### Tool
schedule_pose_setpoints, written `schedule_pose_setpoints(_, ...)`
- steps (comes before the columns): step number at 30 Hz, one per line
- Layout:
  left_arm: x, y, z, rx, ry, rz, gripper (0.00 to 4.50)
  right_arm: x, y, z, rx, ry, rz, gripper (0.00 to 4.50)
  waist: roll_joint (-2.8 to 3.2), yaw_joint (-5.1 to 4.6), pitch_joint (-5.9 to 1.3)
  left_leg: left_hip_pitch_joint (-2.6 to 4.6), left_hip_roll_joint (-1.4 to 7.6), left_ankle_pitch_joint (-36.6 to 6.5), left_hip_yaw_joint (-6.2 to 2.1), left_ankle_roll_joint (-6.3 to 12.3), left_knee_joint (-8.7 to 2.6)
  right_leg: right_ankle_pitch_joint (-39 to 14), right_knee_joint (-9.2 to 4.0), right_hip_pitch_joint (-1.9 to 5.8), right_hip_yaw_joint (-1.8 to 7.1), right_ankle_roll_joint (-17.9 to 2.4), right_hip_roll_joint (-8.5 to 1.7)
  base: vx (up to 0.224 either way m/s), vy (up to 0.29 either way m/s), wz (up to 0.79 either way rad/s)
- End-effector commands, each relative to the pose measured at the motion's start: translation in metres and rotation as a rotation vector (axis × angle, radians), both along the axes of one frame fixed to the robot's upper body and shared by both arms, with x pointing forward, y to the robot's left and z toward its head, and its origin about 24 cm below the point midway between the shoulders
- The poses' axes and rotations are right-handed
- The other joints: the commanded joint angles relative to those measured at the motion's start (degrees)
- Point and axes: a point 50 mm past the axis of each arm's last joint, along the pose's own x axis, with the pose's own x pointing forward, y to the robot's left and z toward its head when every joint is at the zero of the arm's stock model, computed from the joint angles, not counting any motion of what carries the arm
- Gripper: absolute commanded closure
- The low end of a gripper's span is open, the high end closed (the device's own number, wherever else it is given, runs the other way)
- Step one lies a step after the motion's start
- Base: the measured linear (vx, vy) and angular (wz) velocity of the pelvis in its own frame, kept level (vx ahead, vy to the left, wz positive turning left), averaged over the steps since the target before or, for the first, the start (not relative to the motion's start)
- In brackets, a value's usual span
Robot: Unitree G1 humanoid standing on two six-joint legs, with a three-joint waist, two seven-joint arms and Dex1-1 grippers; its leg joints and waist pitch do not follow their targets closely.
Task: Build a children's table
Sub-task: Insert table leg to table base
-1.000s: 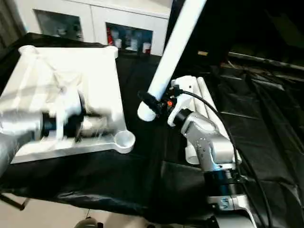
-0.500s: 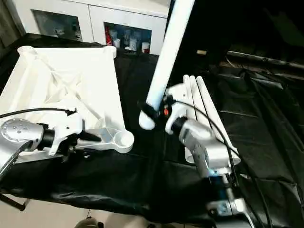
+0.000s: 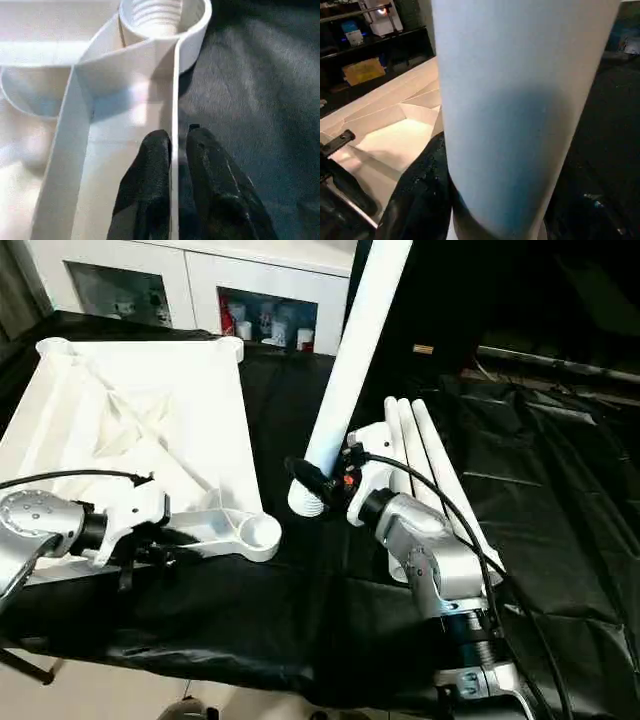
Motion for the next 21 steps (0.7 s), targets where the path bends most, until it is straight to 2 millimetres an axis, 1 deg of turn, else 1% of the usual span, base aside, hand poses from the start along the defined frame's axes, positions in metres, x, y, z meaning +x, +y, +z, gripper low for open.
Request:
schedule_pose_setpoints(1,0.003,-0.002,0.003,0.01,-0.015,-0.016,4.04,-0.001,-0.004,0.005,0.0,-0.03,-0.008,2.61,2.19,0.07,-4.21,0.62,2.17,-10.53,-0.74,-2.84,-4.33,-7.98,-3.98,3.22,3.64,-9.65,-5.52,0.0,0.0,0.0)
schedule_pose_setpoints(4,0.004,-0.001,0.002,0.008,-0.012,-0.004,4.31,-0.001,-0.003,0.004,0.0,-0.023,0.002,2.61,2.16,0.03,-4.25,0.66,2.2,-10.59,-0.76,-2.95,-4.33,-7.26,-3.85,3.24,3.61,-9.98,-5.51,0.0,0.0,0.0)
schedule_pose_setpoints(5,0.005,-0.001,0.001,0.005,-0.011,0.001,4.31,-0.001,-0.003,0.004,0.001,-0.019,0.009,2.61,2.18,0.05,-4.27,0.62,2.19,-10.38,-0.74,-2.9,-4.31,-6.99,-3.82,3.28,3.62,-10.06,-5.54,0.0,0.0,0.0)
schedule_pose_setpoints(6,0.005,-0.002,0.0,-0.002,-0.008,0.007,4.46,-0.002,-0.003,0.004,0.002,-0.012,0.018,2.61,1.95,0.06,-4.24,0.58,2.21,-10.13,-0.72,-2.78,-4.3,-6.95,-3.8,3.31,3.64,-10.17,-5.57,0.0,0.0,0.0)
schedule_pose_setpoints(7,0.005,-0.003,-0.001,-0.006,-0.005,0.011,4.48,-0.002,-0.003,0.004,0.003,-0.008,0.023,2.61,1.98,0.06,-4.2,0.6,2.17,-10.3,-0.67,-2.6,-4.29,-7.36,-3.9,3.27,3.65,-10.14,-5.55,0.0,0.0,0.0)
schedule_pose_setpoints(8,0.006,-0.007,-0.003,-0.025,0.0,0.017,4.48,-0.003,-0.002,0.003,0.002,0.011,0.05,2.61,1.93,0.08,-4.2,0.62,2.2,-10.34,-0.67,-2.51,-4.28,-7.6,-3.97,3.32,3.67,-10.13,-5.6,0.0,0.0,0.0)
schedule_pose_setpoints(9,0.009,-0.016,-0.007,-0.059,0.002,0.029,4.5,-0.004,0.0,0.0,-0.007,0.041,0.084,2.61,1.85,0.12,-4.12,0.63,2.18,-10.23,-0.62,-2.31,-4.28,-8.13,-4.05,3.33,3.67,-10.04,-5.57,0.0,0.0,0.0)
schedule_pose_setpoints(10,0.01,-0.021,-0.008,-0.074,0.001,0.032,4.5,-0.005,0.001,-0.001,-0.013,0.05,0.095,2.61,1.74,0.22,-4.1,0.66,2.17,-10.28,-0.61,-2.17,-4.21,-8.8,-4.12,3.35,3.65,-9.92,-5.58,0.0,0.0,0.0)
schedule_pose_setpoints(11,0.011,-0.028,-0.009,-0.091,-0.005,0.028,4.5,-0.004,0.003,-0.001,-0.027,0.046,0.104,2.61,1.37,0.23,-4.08,0.5,2.09,-10.34,-0.62,-1.82,-4.25,-10.24,-4.28,3.47,3.66,-9.44,-5.7,0.0,0.0,0.0)
schedule_pose_setpoints(12,0.012,-0.035,-0.009,-0.108,-0.008,0.023,4.5,-0.003,0.004,-0.002,-0.036,0.046,0.109,2.61,1.53,0.42,-4.11,0.42,2.05,-10.03,-0.64,-1.68,-4.1,-11.92,-4.42,3.47,3.68,-8.96,-5.95,0.0,0.0,0.0)
schedule_pose_setpoints(13,0.012,-0.039,-0.01,-0.117,-0.009,0.019,4.5,-0.003,0.004,-0.003,-0.041,0.046,0.111,2.61,1.57,0.37,-4.15,0.44,2.12,-9.89,-0.59,-1.6,-4.12,-12.38,-4.44,3.42,3.71,-8.8,-5.94,0.0,0.0,0.0)
schedule_pose_setpoints(14,0.013,-0.047,-0.01,-0.138,-0.011,0.01,4.5,-0.002,0.005,-0.003,-0.049,0.048,0.115,2.61,1.62,0.44,-4.15,0.49,2.17,-9.66,-0.58,-1.43,-4.07,-12.78,-4.58,3.28,3.71,-8.7,-5.95,0.0,0.0,0.0)
schedule_pose_setpoints(15,0.014,-0.055,-0.011,-0.154,-0.016,0.004,4.5,0.0,0.006,-0.004,-0.06,0.046,0.115,2.61,1.48,0.44,-4.17,0.47,2.18,-9.41,-0.56,-1.37,-4.05,-12.77,-4.59,3.3,3.71,-8.67,-5.91,0.0,0.0,0.0)
schedule_pose_setpoints(17,0.014,-0.066,-0.014,-0.159,-0.021,-0.012,4.5,0.004,0.006,-0.004,-0.07,0.047,0.106,2.61,1.52,0.72,-4.29,0.51,2.21,-8.65,-0.48,-1.12,-4.0,-11.88,-4.49,3.18,3.68,-8.83,-5.84,0.0,0.0,0.0)
schedule_pose_setpoints(21,0.015,-0.075,-0.021,-0.144,-0.033,-0.021,4.5,0.009,0.007,-0.004,-0.1,0.053,0.111,2.61,1.62,1.07,-4.32,0.48,2.19,-8.41,-0.47,-0.88,-3.98,-10.95,-4.5,3.2,3.66,-8.43,-5.79,0.0,0.0,0.0)
